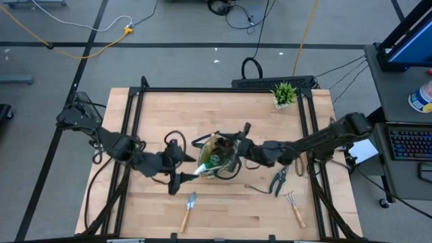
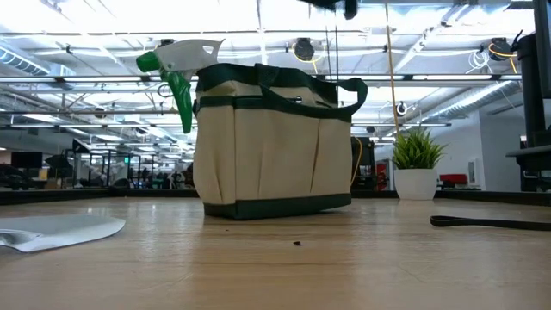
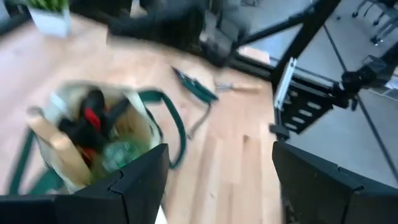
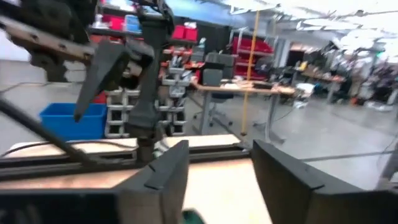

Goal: Pick & Place Garden tools in Gardening bag
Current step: Put the trowel into the gardening bag

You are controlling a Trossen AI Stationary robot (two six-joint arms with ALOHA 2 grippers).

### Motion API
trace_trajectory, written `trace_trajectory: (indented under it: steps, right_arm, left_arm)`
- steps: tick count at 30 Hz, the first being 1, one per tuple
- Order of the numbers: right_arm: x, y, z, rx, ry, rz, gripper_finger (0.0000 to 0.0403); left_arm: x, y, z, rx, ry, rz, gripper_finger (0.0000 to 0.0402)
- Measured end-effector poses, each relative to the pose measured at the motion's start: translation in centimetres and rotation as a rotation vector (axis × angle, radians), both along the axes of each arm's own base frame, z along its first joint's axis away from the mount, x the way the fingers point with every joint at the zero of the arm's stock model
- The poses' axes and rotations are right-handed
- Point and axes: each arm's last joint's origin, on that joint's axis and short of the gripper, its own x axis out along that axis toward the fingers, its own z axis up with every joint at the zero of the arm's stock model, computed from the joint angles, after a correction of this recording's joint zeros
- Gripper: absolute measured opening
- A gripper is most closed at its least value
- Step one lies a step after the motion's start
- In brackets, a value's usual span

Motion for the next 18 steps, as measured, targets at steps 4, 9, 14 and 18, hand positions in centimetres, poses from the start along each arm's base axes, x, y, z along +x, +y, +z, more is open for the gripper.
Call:
trace_trajectory:
  steps: [4,9,14,18]
  right_arm:
    - [-3.5,0.3,0.4,0.077,-0.003,0.051,0.0091]
    - [-8.1,0.7,0.0,0.16,-0.05,0.133,0.0009]
    - [-12.1,0.7,-1.2,0.246,-0.085,0.244,0.0011]
    - [-14.4,0.3,-2.4,0.295,-0.096,0.37,0.0002]
  left_arm:
    - [-0.8,-1.4,-1.1,-0.086,0.02,0.034,0.0294]
    - [-1.3,-2.4,-2.4,-0.219,0.044,0.079,0.0294]
    - [-1.4,-2.9,-2.0,-0.345,0.017,0.106,0.0294]
    - [-1.2,-3.2,-1.4,-0.453,-0.031,0.124,0.0294]
